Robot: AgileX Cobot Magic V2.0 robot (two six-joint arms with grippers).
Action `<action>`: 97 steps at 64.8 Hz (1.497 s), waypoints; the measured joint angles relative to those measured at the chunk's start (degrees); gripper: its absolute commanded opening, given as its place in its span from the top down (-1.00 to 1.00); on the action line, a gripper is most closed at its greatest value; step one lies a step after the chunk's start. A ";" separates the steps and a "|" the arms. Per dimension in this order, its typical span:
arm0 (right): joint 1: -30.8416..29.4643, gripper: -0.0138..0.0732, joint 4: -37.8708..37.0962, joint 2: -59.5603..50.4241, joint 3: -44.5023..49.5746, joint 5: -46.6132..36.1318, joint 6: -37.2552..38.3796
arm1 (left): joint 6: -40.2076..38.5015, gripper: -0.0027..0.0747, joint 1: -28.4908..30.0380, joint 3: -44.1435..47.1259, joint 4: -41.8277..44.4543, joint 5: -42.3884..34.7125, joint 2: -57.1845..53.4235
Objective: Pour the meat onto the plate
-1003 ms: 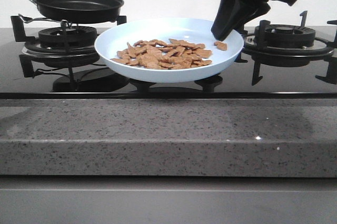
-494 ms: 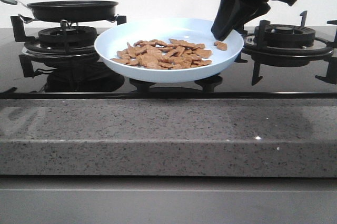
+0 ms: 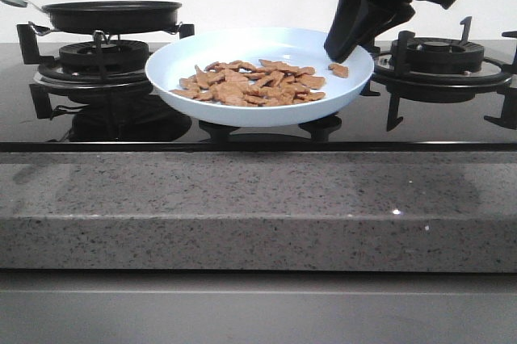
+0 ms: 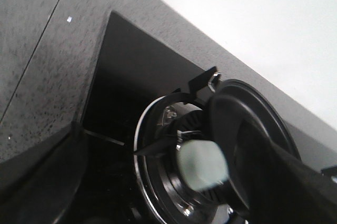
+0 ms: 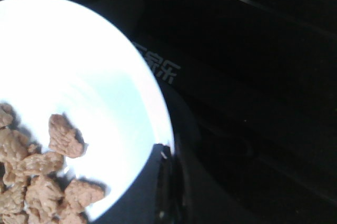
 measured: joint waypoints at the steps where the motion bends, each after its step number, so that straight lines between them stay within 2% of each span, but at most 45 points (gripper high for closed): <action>1: 0.00 0.82 0.00 0.00 0.00 0.00 0.00 | 0.00 -0.53 0.00 0.00 1.02 0.13 -0.79; 12: 0.00 0.82 0.00 0.00 0.00 0.00 0.00 | -5.49 -0.53 -4.27 0.00 16.14 0.21 -10.71; 27: 0.00 0.82 0.00 0.00 0.00 -0.10 0.00 | -22.46 -0.53 -17.93 0.59 42.68 0.14 -22.44; 34: 0.00 0.82 0.00 0.00 0.00 -0.10 0.00 | -30.51 -0.53 -24.21 3.59 53.99 -0.19 -27.37; 46: 0.00 0.82 0.00 0.00 0.00 -0.10 0.00 | -41.74 -0.53 -32.46 11.61 68.16 -0.19 -35.09; 58: 0.00 0.82 0.00 0.00 0.00 -0.10 0.00 | -47.55 -0.53 -35.69 18.36 73.15 -0.19 -41.30; 65: 0.00 0.82 0.00 0.00 0.00 -0.10 0.00 | -47.55 -0.53 -35.79 20.23 73.88 -0.08 -43.16; 88: 0.00 0.82 0.00 0.00 0.00 -0.59 0.00 | -47.85 -0.53 -35.83 20.48 73.88 -0.08 -43.51; 97: 0.00 0.82 -0.78 0.34 -2.78 1.42 0.00 | -47.95 -0.53 -35.83 20.48 73.88 -0.08 -43.51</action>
